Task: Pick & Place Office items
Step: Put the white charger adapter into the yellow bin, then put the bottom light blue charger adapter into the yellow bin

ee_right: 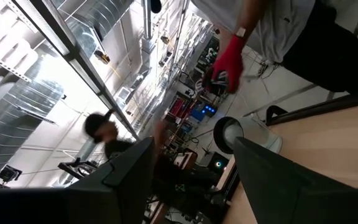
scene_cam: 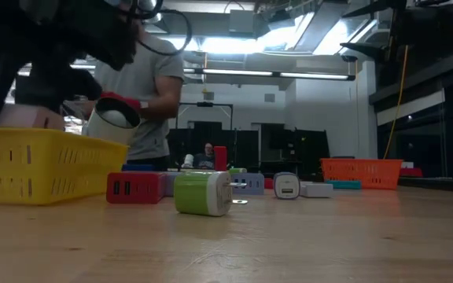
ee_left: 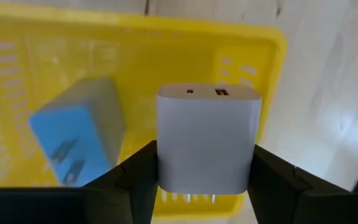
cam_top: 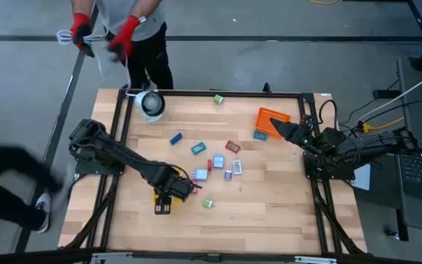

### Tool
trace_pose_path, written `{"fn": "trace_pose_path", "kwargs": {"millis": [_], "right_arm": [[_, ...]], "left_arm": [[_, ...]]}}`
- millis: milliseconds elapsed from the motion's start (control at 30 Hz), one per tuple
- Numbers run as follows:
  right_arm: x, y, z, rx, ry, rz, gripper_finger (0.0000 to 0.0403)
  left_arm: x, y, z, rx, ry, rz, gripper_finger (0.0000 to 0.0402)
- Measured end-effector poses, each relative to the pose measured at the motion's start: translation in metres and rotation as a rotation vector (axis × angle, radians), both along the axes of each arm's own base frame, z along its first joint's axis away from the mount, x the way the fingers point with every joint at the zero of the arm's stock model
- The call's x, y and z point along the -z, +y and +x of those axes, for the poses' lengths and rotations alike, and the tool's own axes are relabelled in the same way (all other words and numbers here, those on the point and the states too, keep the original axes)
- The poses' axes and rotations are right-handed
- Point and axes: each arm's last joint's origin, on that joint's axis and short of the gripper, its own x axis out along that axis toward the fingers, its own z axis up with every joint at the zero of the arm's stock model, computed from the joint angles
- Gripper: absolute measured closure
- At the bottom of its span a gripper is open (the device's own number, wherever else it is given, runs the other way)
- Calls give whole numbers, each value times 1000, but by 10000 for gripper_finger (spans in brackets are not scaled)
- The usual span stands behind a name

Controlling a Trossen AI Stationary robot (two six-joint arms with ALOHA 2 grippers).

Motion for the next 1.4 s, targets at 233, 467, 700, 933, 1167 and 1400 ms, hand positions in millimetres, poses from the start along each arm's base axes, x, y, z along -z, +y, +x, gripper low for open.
{"fn": "trace_pose_path", "kwargs": {"millis": [233, 467, 700, 933, 1167, 1400], "right_arm": [[0, 0, 0, 0, 3, 0, 176], [0, 0, 0, 0, 5, 0, 176], [4, 0, 1, -3, 41, -7, 176], [5, 0, 1, -4, 56, -7, 176], [-2, 0, -1, -3, -24, 0, 176], [-6, 0, -2, 4, -49, -22, 176]], "left_arm": [[9, 10, 7, -45, -62, -15, 210], [9, 23, 16, -53, -100, -25, 210], [8, 24, 20, -64, -130, -49, 128], [8, 21, 22, -114, -142, -90, 124], [1, 23, 26, -105, -151, -126, 162], [-42, 30, 43, -40, -227, -99, 176]]}}
